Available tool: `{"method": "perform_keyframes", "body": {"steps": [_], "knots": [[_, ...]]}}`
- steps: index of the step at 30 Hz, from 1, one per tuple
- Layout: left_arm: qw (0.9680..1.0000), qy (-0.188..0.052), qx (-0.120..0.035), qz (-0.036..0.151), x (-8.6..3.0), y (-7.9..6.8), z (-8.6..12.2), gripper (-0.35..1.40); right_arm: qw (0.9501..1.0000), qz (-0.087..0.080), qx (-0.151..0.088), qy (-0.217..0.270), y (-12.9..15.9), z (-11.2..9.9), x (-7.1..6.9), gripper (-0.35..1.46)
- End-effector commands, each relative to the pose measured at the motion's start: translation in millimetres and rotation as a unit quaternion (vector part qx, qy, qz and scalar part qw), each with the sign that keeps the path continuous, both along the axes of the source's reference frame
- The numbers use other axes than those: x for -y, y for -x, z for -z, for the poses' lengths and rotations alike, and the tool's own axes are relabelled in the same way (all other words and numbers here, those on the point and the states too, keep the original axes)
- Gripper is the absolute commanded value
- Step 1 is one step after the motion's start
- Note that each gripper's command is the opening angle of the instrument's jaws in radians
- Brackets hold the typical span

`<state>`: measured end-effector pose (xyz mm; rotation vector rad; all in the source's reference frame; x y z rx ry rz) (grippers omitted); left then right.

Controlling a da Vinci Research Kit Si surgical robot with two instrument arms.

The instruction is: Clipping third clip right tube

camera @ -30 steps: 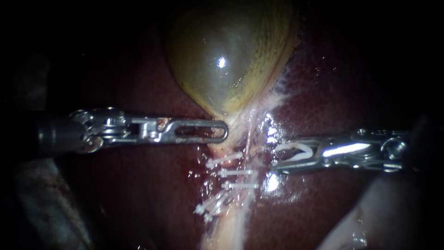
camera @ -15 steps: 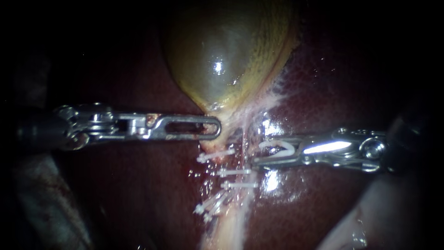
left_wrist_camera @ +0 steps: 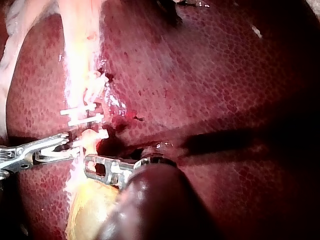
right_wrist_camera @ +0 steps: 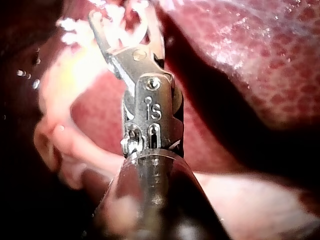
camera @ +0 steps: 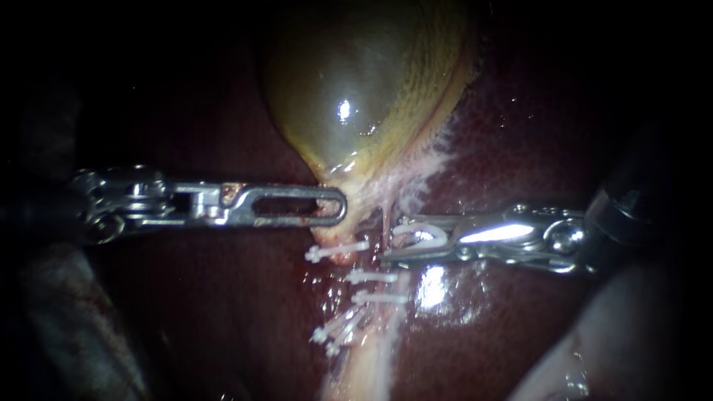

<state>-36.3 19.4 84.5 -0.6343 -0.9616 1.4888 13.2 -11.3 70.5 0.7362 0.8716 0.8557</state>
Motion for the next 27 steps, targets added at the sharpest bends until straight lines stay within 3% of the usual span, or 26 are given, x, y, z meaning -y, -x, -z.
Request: {"method": "perform_keyframes", "body": {"steps": [1, 27], "knots": [[1.0, 0.0, 0.0, 0.0, 0.0, -0.1, 0.0, -0.35, 1.0, 0.0, 0.0, 0.0, 0.0, -0.1, 0.0, 0.58], [1.0, -0.001, 0.0, 0.0, 0.0, -0.2, 0.8, -0.35, 1.0, -0.003, 0.001, 0.006, -1.1, -2.8, 0.2, 0.56]]}}
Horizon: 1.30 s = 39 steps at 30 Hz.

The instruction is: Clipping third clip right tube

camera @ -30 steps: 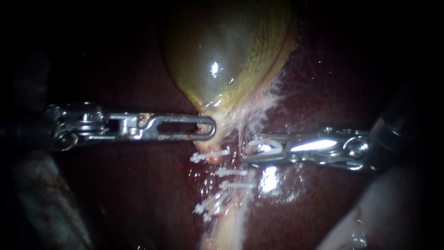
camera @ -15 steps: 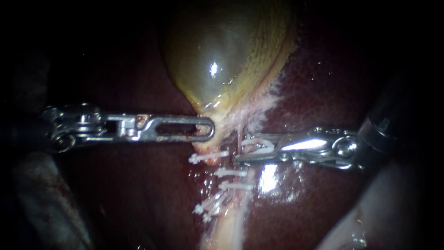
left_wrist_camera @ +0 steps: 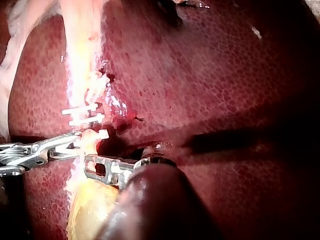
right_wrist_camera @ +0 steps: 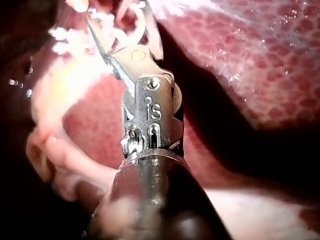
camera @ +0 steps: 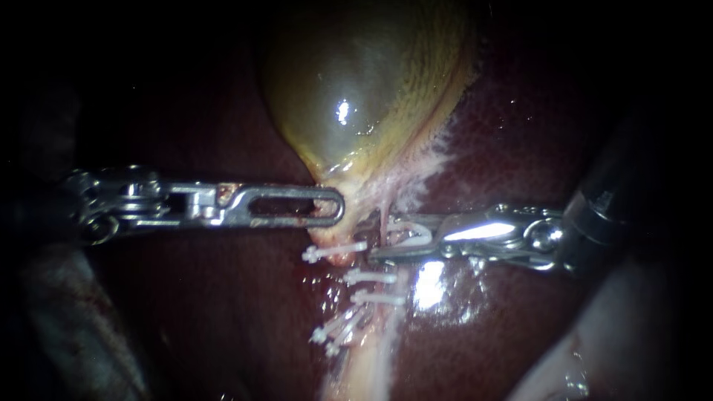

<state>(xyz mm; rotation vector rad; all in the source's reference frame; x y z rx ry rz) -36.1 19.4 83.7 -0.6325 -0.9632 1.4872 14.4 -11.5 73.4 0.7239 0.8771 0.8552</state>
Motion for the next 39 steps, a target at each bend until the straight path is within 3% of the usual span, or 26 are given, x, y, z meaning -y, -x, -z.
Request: {"method": "perform_keyframes", "body": {"steps": [1, 26, 31, 39], "knots": [[1.0, 0.0, 0.0, 0.0, 0.0, 0.0, 0.0, -0.35, 1.0, 0.0, 0.0, 0.0, -0.1, -0.1, 0.0, 0.55], [1.0, 0.0, 0.0, 0.0, 0.0, 0.0, 0.2, -0.35, 1.0, -0.003, 0.002, 0.0, -1.4, -0.9, -0.4, 0.39], [1.0, 0.0, 0.0, 0.0, 0.0, 0.0, 0.2, -0.35, 1.0, -0.003, 0.002, 0.001, -1.5, -1.0, -0.2, 0.24], [1.0, 0.0, 0.0, 0.0, 0.1, 0.0, 0.2, -0.35, 1.0, -0.001, 0.001, 0.004, -1.3, -1.2, 0.0, -0.24]]}}
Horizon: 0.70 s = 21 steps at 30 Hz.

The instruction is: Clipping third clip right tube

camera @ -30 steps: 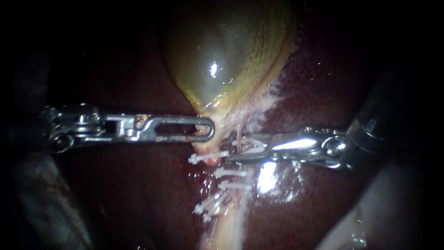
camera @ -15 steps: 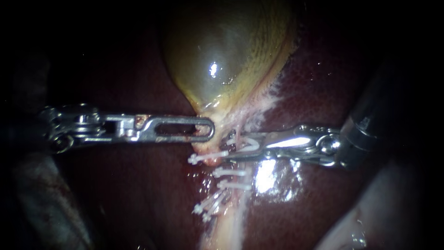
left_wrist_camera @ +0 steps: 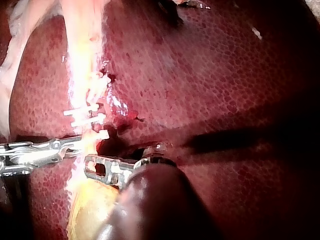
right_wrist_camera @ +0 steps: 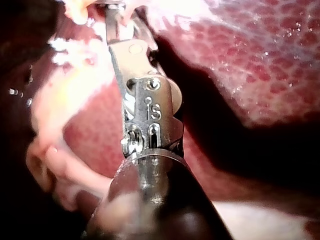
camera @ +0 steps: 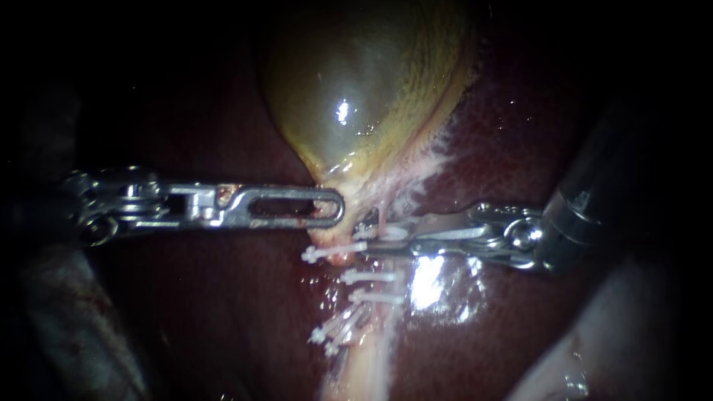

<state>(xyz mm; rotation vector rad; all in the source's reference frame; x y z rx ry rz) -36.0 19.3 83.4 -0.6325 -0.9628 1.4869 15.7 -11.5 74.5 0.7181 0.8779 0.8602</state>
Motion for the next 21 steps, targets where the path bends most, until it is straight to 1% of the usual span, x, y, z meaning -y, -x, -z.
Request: {"method": "perform_keyframes", "body": {"steps": [1, 4, 9, 21], "knots": [[1.0, 0.0, 0.0, 0.0, 0.0, 0.0, 0.0, -0.35, 1.0, 0.003, -0.001, 0.006, 0.1, 0.0, 0.0, -0.29], [1.0, 0.0, 0.0, 0.0, 0.0, 0.0, 0.0, -0.35, 1.0, 0.005, -0.001, 0.008, 0.1, 0.0, 0.0, -0.35], [1.0, 0.0, 0.0, 0.0, 0.0, 0.0, 0.0, -0.35, 0.9999, 0.008, -0.002, 0.013, 0.3, 0.0, 0.0, -0.35], [1.0, 0.0, 0.0, 0.0, 0.0, 0.0, 0.0, -0.35, 0.9999, 0.008, -0.002, 0.013, 0.3, -0.1, -0.1, -0.35]]}}
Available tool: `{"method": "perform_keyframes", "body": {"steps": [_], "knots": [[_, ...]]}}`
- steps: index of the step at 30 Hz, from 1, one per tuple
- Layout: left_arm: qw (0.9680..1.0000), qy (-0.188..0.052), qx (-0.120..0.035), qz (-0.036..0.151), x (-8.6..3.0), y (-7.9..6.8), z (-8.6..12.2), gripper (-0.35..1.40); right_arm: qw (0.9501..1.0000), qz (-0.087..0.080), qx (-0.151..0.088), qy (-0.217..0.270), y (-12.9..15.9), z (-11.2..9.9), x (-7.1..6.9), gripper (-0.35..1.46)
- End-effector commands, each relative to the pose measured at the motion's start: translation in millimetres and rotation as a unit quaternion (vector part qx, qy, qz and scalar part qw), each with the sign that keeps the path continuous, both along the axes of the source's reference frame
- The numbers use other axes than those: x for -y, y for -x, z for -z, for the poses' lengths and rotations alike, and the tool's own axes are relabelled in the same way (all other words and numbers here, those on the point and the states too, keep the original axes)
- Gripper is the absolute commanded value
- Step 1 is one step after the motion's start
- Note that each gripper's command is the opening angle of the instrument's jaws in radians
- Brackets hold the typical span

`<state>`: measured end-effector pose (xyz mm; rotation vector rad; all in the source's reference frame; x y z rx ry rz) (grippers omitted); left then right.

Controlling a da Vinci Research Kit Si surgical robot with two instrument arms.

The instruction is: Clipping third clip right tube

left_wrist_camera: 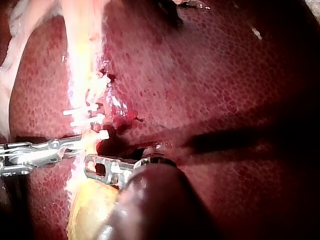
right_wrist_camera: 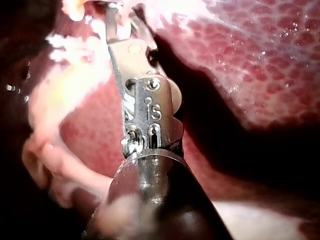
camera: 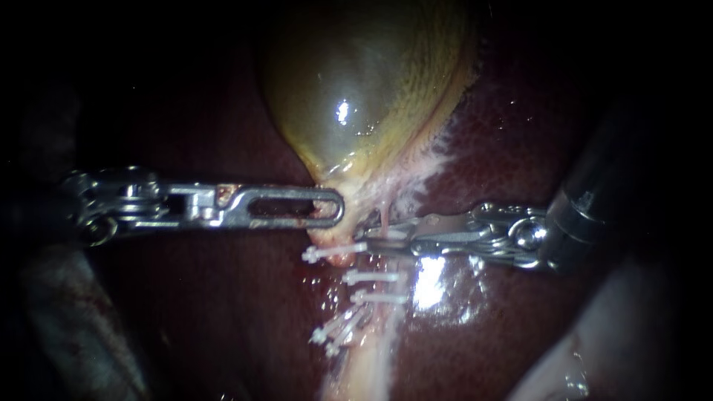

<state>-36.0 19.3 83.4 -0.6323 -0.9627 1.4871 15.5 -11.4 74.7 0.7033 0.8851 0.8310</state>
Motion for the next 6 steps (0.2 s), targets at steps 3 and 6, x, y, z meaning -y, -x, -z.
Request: {"method": "perform_keyframes", "body": {"steps": [3, 6], "knots": [[1.0, 0.0, 0.0, 0.0, 0.0, 0.0, 0.0, -0.35, 1.0, 0.0, 0.0, 0.0, 0.0, 0.0, 0.0, -0.35], [1.0, 0.0, 0.0, 0.0, 0.0, 0.1, -0.1, -0.35, 1.0, 0.0, 0.0, 0.0, 0.0, 0.0, 0.0, -0.35]]}}
